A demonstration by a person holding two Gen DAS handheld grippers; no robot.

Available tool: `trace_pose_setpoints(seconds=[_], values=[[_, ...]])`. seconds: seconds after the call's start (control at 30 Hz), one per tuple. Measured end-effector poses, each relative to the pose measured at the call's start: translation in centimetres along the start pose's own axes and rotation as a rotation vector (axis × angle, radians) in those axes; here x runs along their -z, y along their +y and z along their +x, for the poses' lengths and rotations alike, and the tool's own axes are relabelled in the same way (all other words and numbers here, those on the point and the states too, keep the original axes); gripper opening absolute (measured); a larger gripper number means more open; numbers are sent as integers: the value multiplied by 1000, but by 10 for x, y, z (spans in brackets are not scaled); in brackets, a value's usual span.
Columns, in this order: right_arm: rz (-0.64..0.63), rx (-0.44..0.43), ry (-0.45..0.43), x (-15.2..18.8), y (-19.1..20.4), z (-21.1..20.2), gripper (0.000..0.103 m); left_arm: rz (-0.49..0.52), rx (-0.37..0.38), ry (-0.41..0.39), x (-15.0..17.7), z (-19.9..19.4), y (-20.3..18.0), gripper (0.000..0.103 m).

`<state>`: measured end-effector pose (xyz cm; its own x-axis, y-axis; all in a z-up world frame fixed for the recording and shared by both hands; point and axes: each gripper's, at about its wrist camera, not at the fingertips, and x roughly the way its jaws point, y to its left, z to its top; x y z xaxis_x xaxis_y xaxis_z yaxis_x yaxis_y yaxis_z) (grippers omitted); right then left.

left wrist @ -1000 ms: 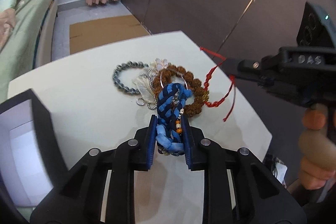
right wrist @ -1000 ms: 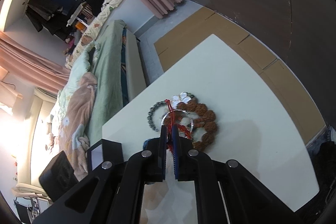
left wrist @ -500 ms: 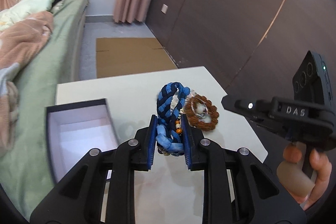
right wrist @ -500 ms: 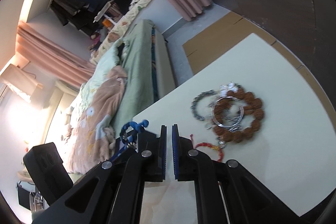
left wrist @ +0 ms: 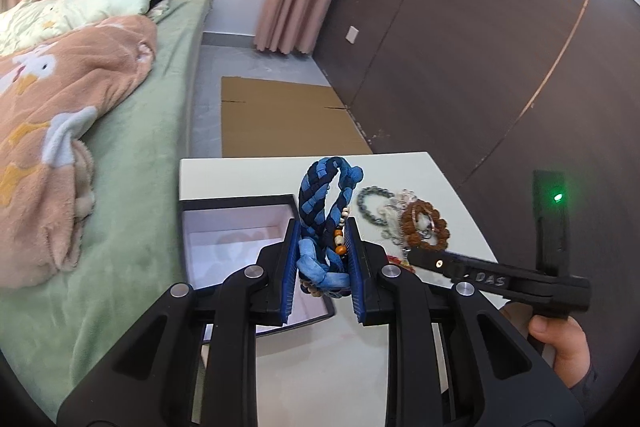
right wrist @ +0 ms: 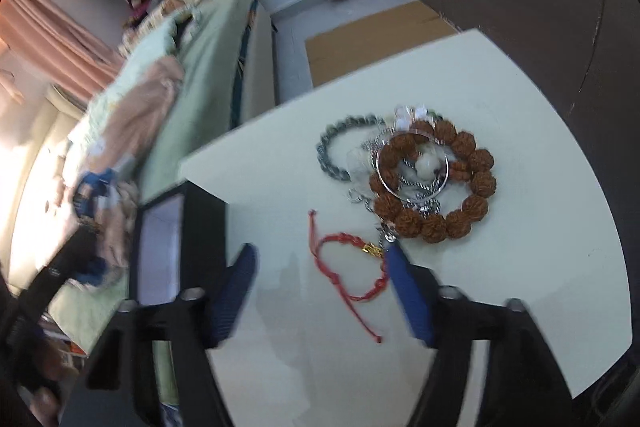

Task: Organize jewelry
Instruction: 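Carry both bracelets into the black box and open both grippers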

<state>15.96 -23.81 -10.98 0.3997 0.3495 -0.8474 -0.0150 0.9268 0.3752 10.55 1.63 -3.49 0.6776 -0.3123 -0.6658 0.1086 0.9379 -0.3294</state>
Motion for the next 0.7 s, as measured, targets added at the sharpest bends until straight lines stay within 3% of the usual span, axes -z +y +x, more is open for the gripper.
trace_pose_setpoints(seconds=[0.1, 0.3, 0.33, 0.37, 0.47, 0.57, 0.63, 0.7], values=[[19, 73, 45, 1, -10, 17, 36, -27, -13, -1, -1, -1, 9, 23], [-46, 215, 47, 3, -7, 30, 25, -66, -23, 4, -2, -2, 20, 23], [-61, 214, 44, 4, -5, 30, 22, -72, -19, 3, -3, -2, 21, 23], [-63, 198, 57, 5, -3, 31, 9, -75, -18, 2, -3, -2, 22, 23], [-73, 217, 53, 5, -1, 29, 7, -86, -22, 0, -3, -3, 24, 23], [-60, 121, 12, 5, 6, 16, 7, -106, -19, 3, -3, -2, 26, 24], [-72, 50, -39, 6, 14, 1, 7, -118, -14, 7, -4, 0, 29, 29], [-84, -15, -84, 6, 23, -13, 7, -126, -24, -2, -4, -3, 30, 59]])
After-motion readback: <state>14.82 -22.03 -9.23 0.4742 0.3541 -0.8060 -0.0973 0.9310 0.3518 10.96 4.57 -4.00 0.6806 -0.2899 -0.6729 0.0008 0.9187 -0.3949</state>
